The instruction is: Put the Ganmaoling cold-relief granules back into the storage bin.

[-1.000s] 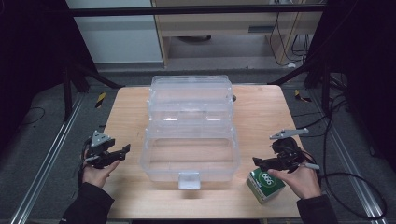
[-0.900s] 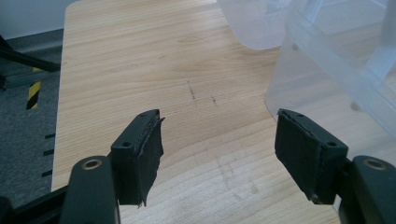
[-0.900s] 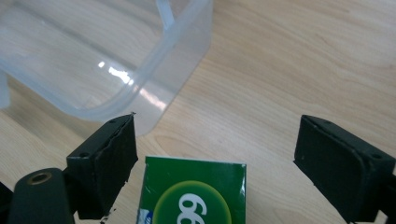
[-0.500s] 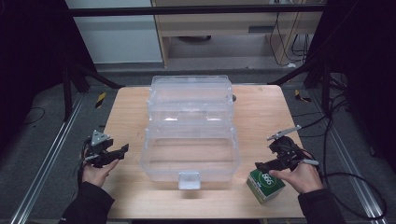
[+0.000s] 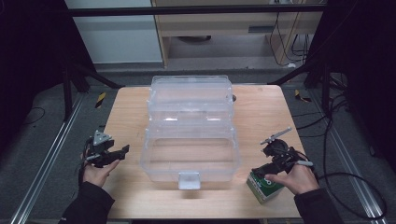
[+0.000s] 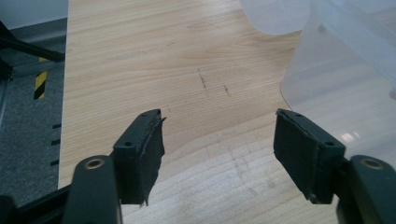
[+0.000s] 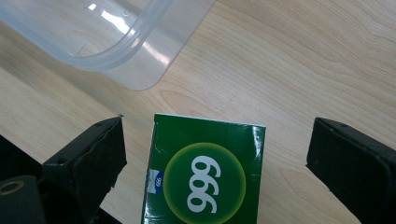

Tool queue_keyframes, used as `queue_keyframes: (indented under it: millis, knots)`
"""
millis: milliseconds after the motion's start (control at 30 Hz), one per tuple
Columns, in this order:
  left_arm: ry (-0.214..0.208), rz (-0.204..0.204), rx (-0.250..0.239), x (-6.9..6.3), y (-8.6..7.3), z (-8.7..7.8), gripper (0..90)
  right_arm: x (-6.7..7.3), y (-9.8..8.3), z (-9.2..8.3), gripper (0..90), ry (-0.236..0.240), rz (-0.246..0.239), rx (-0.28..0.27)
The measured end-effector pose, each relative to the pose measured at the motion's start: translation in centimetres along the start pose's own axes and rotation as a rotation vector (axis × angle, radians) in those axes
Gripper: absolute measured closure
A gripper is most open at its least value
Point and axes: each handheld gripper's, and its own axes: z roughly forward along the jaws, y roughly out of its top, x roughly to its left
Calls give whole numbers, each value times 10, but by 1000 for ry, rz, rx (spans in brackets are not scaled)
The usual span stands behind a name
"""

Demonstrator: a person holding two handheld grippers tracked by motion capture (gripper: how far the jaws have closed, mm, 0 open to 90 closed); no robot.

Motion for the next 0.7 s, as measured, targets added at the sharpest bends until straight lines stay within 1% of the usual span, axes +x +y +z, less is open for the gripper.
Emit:
queue_keyframes:
  millis: [100, 200, 300, 367, 400, 500, 567, 633, 700]
  knots:
    - [3, 9, -19, 1, 0, -1, 367, 1, 0, 0, 50, -10, 8, -4]
    - [32, 20, -26, 1, 0, -2, 382, 1, 0, 1, 45, -8, 10, 7]
    - [40, 10, -36, 3, 0, -4, 415, 0, -1, 1, 46, -6, 18, 23]
    - [47, 3, -36, 6, 0, -4, 429, 0, -3, 1, 46, -6, 15, 30]
    - [45, -6, -32, 7, -1, -4, 429, 0, -3, 2, 45, -7, 14, 40]
    - [49, -7, -28, 8, -2, -3, 427, 0, -7, 4, 42, -5, 2, 73]
    - [51, -10, -27, 8, -2, -3, 424, 0, -10, 7, 37, -10, 4, 94]
    - [55, -10, -27, 8, -2, -3, 424, 1, -12, 8, 37, -8, 5, 106]
    - [57, -11, -24, 8, -2, -4, 428, 1, -12, 9, 40, -8, 10, 104]
